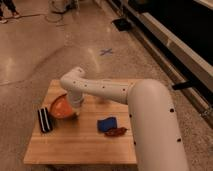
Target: Drag the ceramic bowl in a circle
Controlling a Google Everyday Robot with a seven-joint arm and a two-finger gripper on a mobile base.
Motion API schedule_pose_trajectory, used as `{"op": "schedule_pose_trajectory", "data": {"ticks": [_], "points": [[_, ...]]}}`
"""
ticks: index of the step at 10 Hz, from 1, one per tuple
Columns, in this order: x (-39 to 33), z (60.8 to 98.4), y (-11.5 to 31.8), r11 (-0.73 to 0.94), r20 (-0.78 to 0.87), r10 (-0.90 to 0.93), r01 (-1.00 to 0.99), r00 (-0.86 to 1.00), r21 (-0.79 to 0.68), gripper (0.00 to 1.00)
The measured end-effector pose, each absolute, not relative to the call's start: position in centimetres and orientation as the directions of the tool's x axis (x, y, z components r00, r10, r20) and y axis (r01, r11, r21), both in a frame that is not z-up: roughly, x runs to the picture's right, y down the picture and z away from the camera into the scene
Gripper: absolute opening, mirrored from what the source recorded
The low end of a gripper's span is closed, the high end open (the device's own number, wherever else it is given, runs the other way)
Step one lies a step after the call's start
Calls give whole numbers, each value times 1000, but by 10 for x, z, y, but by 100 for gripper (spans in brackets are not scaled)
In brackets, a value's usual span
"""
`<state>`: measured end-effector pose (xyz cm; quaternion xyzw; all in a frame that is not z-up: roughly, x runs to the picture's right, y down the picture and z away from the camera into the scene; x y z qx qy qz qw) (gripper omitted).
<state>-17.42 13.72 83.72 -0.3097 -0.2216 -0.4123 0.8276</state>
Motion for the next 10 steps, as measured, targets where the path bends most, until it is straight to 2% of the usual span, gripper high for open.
{"op": "schedule_pose_trajectory", "data": {"ticks": [4,5,7,10], "points": [[-143,804,195,455,645,-476,795,597,-401,0],[-122,800,205,467,628,-451,767,635,-440,3],[-97,800,209,495,596,-421,723,684,-482,18],[-85,801,195,547,571,-407,690,713,-474,48]]}}
